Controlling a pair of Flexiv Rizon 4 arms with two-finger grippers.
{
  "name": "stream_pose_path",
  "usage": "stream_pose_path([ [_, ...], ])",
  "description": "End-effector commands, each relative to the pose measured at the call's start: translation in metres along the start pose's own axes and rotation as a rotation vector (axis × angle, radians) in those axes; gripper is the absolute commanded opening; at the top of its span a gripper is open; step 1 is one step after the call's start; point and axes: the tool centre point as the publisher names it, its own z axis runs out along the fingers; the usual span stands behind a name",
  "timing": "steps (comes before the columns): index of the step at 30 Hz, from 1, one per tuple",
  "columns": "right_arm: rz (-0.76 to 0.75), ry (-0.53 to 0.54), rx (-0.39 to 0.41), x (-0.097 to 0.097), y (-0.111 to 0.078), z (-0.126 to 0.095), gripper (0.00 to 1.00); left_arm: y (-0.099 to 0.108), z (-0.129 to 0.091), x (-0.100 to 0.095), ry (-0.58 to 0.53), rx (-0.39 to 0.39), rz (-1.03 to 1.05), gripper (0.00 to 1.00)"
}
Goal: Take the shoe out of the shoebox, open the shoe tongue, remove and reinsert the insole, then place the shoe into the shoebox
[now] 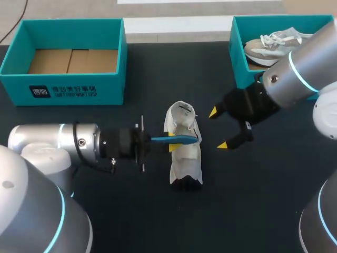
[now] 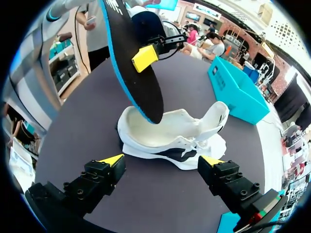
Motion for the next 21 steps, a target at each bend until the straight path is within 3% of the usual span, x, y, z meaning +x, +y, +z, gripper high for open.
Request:
stream_pose_path([
  [1, 0.006, -0.006, 0.019, -0.0080, 0.0004, 0.0167, 1.00, 0.0002, 0.0065, 0.0065, -0.019, -0.006, 0.004, 0.00],
  [5, 0.042, -0.029, 0.067, -0.0103, 0.0018, 0.0237, 1.00, -0.0004, 0.0064, 0.0081, -0.028, -0.014, 0.001, 0.00],
  [21, 0.036, -0.026, 0.062, -0.0106, 0.0027, 0.0255, 1.00, -0.0010, 0.0059, 0.0084, -0.031, -0.015, 0.001, 0.00],
])
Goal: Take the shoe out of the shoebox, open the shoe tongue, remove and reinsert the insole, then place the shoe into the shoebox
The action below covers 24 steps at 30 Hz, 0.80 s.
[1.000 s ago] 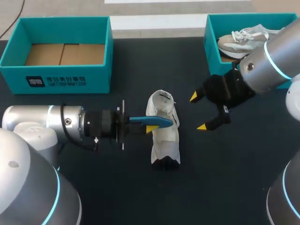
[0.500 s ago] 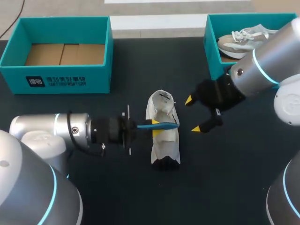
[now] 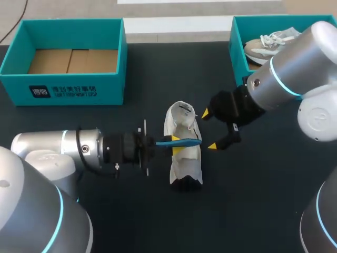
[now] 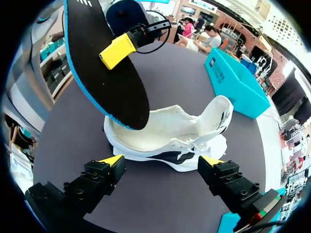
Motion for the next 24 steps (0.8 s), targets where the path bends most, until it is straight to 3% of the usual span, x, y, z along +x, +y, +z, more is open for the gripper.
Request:
stream_pose_path([
  [1, 0.011, -0.010, 0.005, 0.001, 0.002, 0.003, 1.00, -0.001, 0.000, 0.002, -0.004, -0.003, 0.001, 0.00],
  [11, 0.037, -0.076, -0.028, 0.016, 0.004, 0.020, 1.00, -0.001, 0.000, 0.002, -0.004, -0.003, 0.001, 0.00],
  [24, 0.065, -0.110, -0.002, 0.019, -0.003, 0.011, 1.00, -0.002, 0.001, 0.000, -0.002, -0.001, 0.009, 0.00],
])
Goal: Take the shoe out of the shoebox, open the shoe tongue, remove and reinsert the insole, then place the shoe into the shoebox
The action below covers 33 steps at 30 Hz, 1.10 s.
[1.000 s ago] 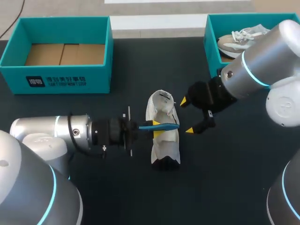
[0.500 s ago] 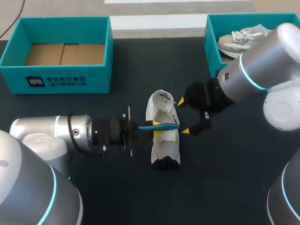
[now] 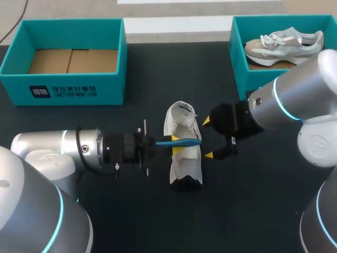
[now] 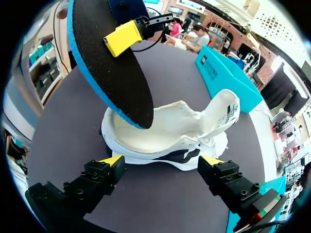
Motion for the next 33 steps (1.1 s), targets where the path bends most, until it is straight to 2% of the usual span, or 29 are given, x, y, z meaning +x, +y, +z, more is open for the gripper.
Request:
stream_pose_path([
  [1, 0.001, -0.003, 0.007, 0.002, 0.002, -0.003, 1.00, -0.001, 0.001, 0.000, -0.002, -0.003, 0.006, 0.00],
  [5, 0.001, -0.003, 0.007, 0.002, 0.002, -0.003, 1.00, 0.001, 0.001, -0.002, -0.008, -0.003, 0.024, 0.00],
  [11, 0.001, -0.003, 0.007, 0.002, 0.002, -0.003, 1.00, 0.016, 0.007, -0.002, 0.002, -0.011, 0.033, 0.00],
  [20, 0.001, -0.003, 0.007, 0.002, 0.002, -0.003, 1.00, 0.026, 0.020, 0.007, 0.035, -0.025, 0.036, 0.00],
  [33, 0.001, -0.003, 0.007, 0.002, 0.002, -0.003, 1.00, 0.045, 0.013, 0.007, 0.035, -0.079, 0.051, 0.00],
])
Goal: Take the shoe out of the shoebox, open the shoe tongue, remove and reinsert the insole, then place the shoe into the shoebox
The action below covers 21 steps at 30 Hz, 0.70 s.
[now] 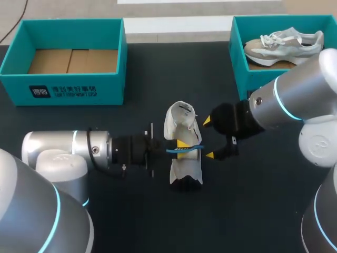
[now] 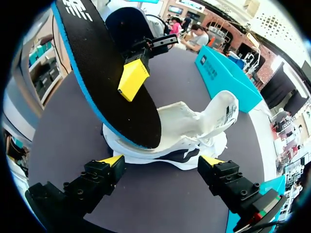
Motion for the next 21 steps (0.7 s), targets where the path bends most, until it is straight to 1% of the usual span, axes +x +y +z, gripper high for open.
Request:
stream_pose_path([
  [1, 0.001, -0.003, 0.001, 0.001, 0.000, 0.001, 1.00, 0.004, 0.001, 0.001, 0.001, -0.013, 0.000, 0.00],
  [8, 0.001, -0.003, 0.001, 0.001, 0.000, 0.001, 1.00, 0.019, 0.007, -0.001, 0.011, -0.022, 0.002, 0.00],
  [12, 0.001, -0.003, 0.001, 0.001, 0.000, 0.001, 1.00, 0.025, 0.011, -0.003, 0.024, 0.000, 0.024, 0.00],
  [16, 0.001, -0.003, 0.001, 0.001, 0.000, 0.001, 1.00, 0.034, 0.016, -0.004, 0.034, 0.001, 0.034, 0.00],
  [21, 0.001, -0.003, 0.001, 0.001, 0.000, 0.001, 1.00, 0.044, 0.018, -0.002, 0.046, -0.022, 0.034, 0.00],
])
